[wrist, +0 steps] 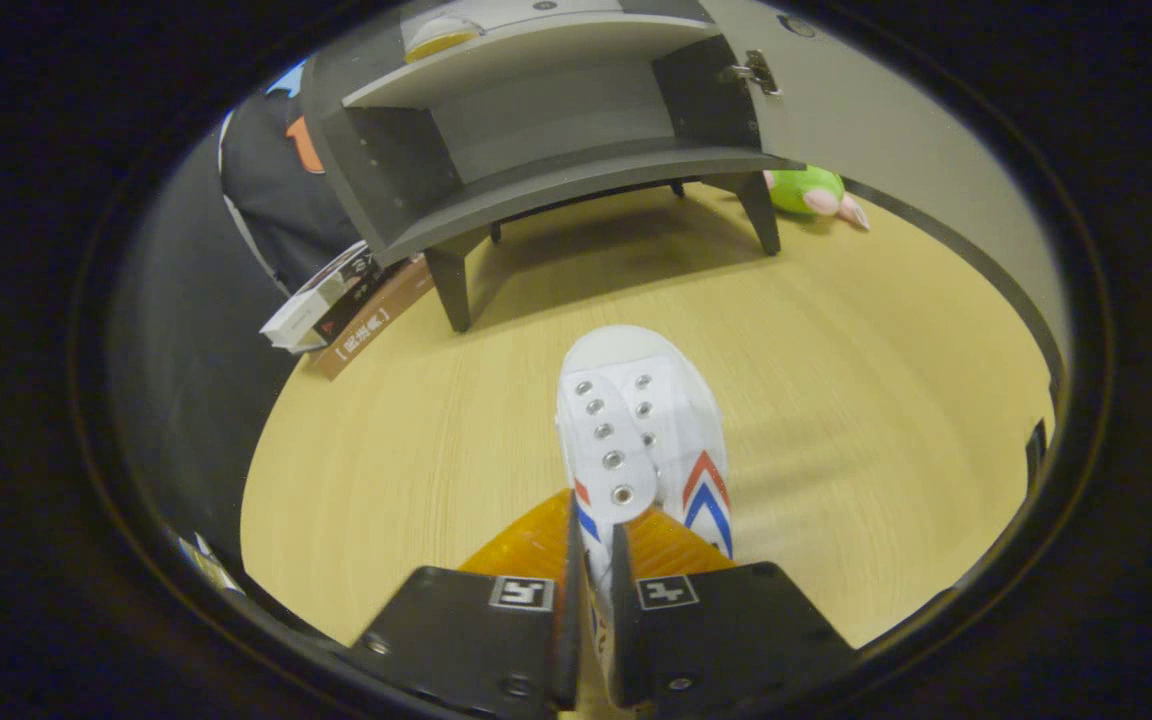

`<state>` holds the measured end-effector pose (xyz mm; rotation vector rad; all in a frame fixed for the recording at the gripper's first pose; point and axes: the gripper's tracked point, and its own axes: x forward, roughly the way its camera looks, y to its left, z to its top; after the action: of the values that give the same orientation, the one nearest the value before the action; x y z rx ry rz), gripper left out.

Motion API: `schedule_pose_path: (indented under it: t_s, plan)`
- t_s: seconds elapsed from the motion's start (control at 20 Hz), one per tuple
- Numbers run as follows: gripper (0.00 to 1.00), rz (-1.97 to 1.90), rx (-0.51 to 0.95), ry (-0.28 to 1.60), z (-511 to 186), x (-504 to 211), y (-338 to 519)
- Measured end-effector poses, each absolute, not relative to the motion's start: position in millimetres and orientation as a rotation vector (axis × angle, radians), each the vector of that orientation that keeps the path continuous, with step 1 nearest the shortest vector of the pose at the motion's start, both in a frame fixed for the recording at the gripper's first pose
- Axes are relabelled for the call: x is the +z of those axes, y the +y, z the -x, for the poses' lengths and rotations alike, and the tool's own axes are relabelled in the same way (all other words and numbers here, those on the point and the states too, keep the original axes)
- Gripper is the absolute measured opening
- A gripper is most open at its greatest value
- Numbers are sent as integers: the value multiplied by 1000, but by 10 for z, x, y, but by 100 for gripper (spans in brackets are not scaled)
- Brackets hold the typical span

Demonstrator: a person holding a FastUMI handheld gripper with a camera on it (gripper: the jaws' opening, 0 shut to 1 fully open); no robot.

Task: Open the shoe cabinet door, grab the shoes and put them into the shoe cabinet, then close the shoe cabinet door.

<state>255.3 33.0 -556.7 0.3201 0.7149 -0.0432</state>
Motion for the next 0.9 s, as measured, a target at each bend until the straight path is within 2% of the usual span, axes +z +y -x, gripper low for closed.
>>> schedule_pose_path:
  t_s: [0.1, 0.15, 0.5, 0.9]
  plan:
    - [8, -250, -1, 702, -2520, -5631, 414]
    - [5, -224, 11, 701, -2506, -5592, 403]
    - [4, -209, 62, 646, -2446, -5133, 208]
    - [4, -117, 103, 597, -2517, -4010, 102]
